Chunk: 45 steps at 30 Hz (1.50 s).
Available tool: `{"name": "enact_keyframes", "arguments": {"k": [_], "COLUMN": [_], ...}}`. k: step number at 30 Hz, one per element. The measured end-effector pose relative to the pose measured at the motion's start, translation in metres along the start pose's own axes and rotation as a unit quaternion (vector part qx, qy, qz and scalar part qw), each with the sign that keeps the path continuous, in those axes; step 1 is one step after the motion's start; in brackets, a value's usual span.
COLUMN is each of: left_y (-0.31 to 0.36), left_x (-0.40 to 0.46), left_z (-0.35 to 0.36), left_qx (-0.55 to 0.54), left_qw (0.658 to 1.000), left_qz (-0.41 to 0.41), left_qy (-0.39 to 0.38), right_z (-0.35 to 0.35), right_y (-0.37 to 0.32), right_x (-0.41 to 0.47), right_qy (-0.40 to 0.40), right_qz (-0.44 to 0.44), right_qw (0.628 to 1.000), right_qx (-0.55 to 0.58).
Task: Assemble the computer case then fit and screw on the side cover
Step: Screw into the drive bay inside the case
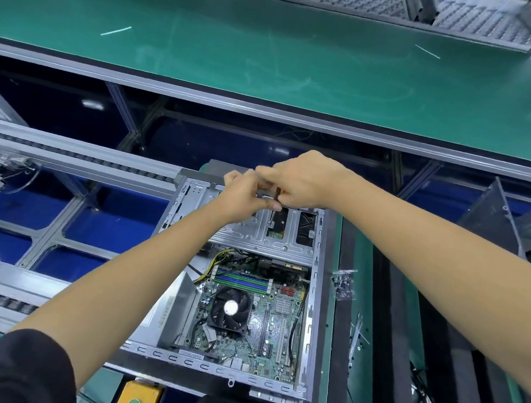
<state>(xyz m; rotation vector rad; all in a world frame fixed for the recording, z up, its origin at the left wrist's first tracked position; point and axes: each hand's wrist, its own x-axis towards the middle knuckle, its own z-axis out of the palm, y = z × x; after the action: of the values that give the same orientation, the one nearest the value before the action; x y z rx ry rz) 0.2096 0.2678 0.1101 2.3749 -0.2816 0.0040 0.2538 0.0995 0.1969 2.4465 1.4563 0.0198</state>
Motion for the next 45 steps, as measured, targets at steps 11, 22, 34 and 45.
{"name": "enact_keyframes", "arguments": {"k": [11,22,34,45], "left_y": [-0.002,-0.01,-0.006,-0.059], "left_x": [-0.003,-0.003,-0.003,-0.042], "left_z": [0.005,-0.006,-0.005,-0.008], "left_qx": [0.021,-0.048,0.029,0.059], "left_qw": [0.999,0.998,1.0,0.993], "left_qz": [-0.015,-0.039,-0.004,-0.093], "left_qy": [0.043,-0.023,-0.005,-0.041], "right_z": [0.005,0.003,0.004,0.018], "right_y": [-0.006,-0.006,-0.011,-0.019], "right_x": [0.01,0.009,0.005,-0.019], "right_qy": [-0.04,-0.016,-0.034,0.032], "right_qz": [0.085,0.039,0.119,0.178], "right_qw": [0.989,0.996,0.977,0.975], "right_qx": [0.118,0.084,0.175,0.126]}}
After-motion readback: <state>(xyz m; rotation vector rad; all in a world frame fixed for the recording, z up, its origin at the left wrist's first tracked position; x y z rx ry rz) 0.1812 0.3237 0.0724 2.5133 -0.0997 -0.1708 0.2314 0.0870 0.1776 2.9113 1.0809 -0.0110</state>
